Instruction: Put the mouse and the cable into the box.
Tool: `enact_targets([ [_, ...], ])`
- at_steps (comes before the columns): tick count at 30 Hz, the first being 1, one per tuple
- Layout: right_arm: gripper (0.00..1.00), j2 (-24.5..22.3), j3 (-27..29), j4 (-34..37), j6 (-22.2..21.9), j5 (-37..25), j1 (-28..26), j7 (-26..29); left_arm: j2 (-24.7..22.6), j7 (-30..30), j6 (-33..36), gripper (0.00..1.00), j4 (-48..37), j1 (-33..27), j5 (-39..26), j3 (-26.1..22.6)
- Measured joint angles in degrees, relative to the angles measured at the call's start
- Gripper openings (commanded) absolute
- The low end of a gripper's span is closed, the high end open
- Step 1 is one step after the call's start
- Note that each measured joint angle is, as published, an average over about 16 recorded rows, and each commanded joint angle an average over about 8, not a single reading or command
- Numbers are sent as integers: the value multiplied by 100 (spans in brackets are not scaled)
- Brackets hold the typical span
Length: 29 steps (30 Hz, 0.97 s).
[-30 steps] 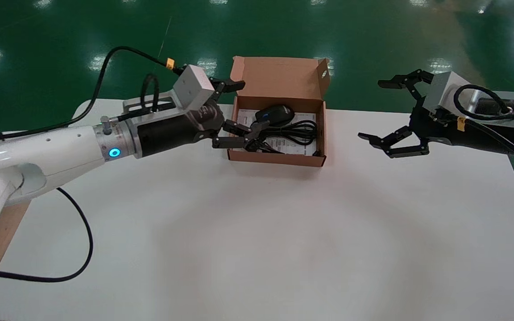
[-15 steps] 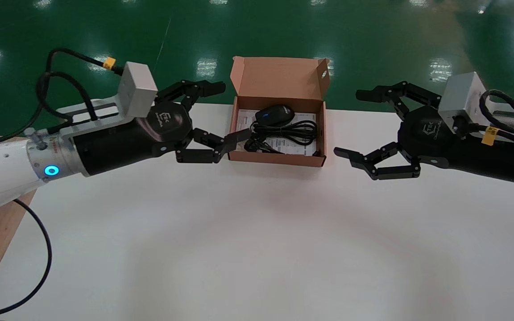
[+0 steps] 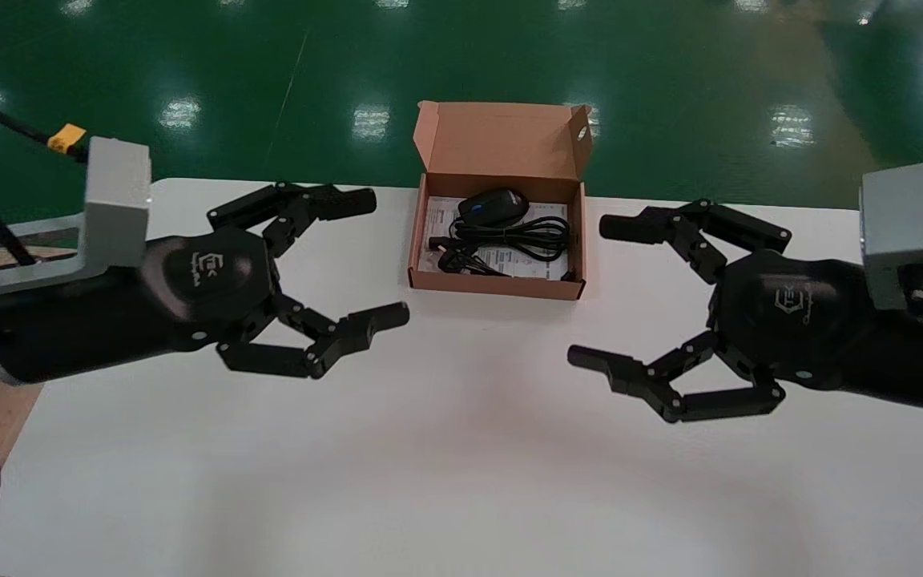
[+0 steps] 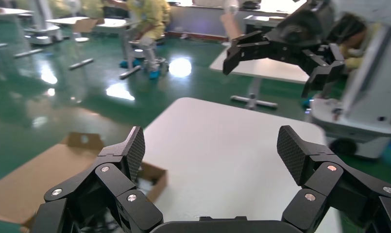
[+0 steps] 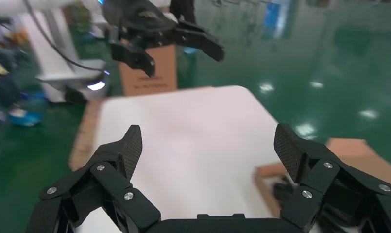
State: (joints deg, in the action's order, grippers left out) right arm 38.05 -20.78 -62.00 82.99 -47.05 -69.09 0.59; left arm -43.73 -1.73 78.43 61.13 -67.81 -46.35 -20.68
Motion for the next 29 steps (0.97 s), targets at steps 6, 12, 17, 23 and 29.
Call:
enact_targets([
  [6,100,-172,270,-656,153,295,427,576,419,-434,349,100,599,300,216,224],
  [12,100,-284,449,-1104,258,494,714,940,776,-786,649,100,1112,557,401,415],
  [17,100,-321,507,-1249,293,562,807,1051,939,-938,787,100,1346,676,491,503],
  [23,100,-325,515,-1264,296,573,819,1058,988,-975,829,100,1416,714,522,531],
  [29,100,-321,506,-1237,289,564,804,1048,961,-954,805,100,1374,695,510,518],
])
